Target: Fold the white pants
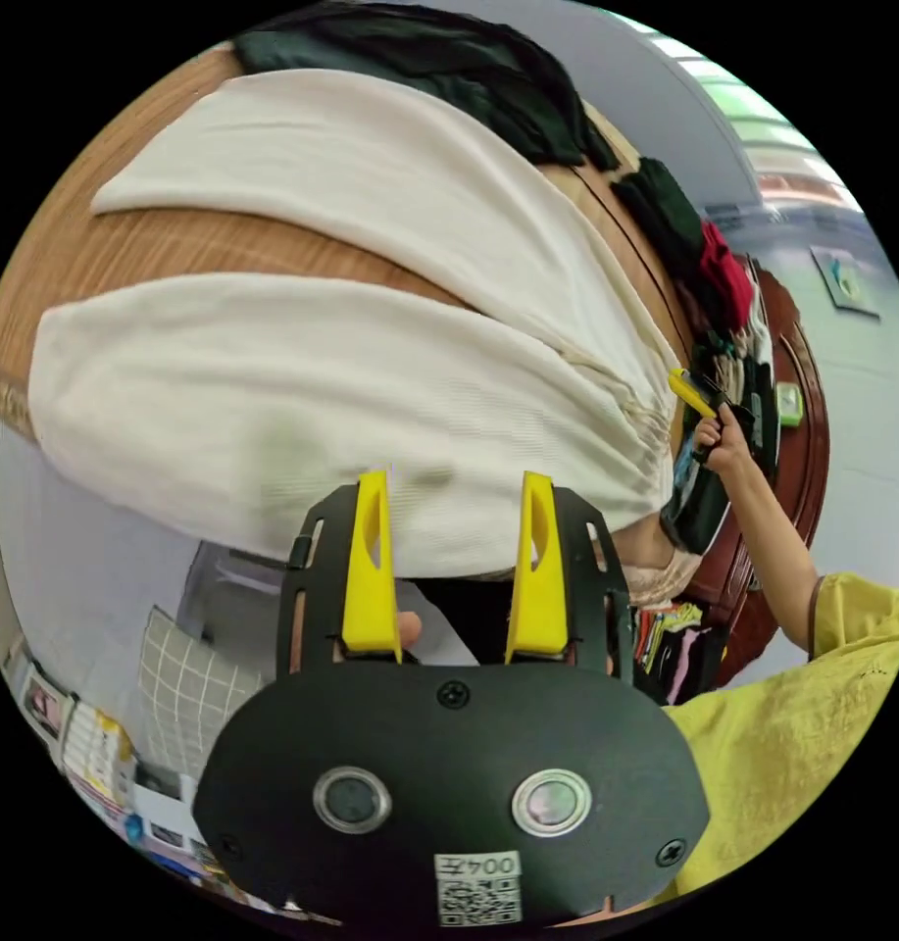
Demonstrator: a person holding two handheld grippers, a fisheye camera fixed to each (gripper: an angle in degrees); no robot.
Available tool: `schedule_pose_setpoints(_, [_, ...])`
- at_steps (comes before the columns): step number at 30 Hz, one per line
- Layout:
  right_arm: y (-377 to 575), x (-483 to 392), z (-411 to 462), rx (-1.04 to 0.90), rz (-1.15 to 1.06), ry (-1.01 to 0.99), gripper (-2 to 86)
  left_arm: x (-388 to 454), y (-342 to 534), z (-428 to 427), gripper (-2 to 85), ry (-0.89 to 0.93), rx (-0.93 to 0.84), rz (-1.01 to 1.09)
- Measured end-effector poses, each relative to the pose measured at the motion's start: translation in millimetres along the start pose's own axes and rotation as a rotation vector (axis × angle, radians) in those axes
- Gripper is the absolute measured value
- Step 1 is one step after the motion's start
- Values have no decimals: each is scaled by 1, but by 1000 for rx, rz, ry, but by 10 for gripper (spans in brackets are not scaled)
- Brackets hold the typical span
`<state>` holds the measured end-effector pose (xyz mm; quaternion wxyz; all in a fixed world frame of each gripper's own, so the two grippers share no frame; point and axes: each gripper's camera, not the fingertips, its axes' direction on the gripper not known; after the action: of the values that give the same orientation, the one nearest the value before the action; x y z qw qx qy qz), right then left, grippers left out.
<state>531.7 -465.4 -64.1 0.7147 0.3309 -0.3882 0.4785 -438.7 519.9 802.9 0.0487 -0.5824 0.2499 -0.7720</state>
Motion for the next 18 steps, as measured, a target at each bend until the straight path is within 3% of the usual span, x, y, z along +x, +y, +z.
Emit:
schedule_pose_setpoints(4, [-65,3,26,-22,122,89,53,-38,21,-1,175,31,77,-141])
schedule_pose_setpoints(9, [-115,18,31,-50,283,12,56,-75,39,8,178,103,150,-300])
schedule_pose_setpoints(14, [-80,11,18,28,276,-69,65,-115,53,14,182,218,242,-496])
schedule_pose_setpoints(18, [-17,0,24,-2,163,-59,65,-126,47,12,181,176,238,-486])
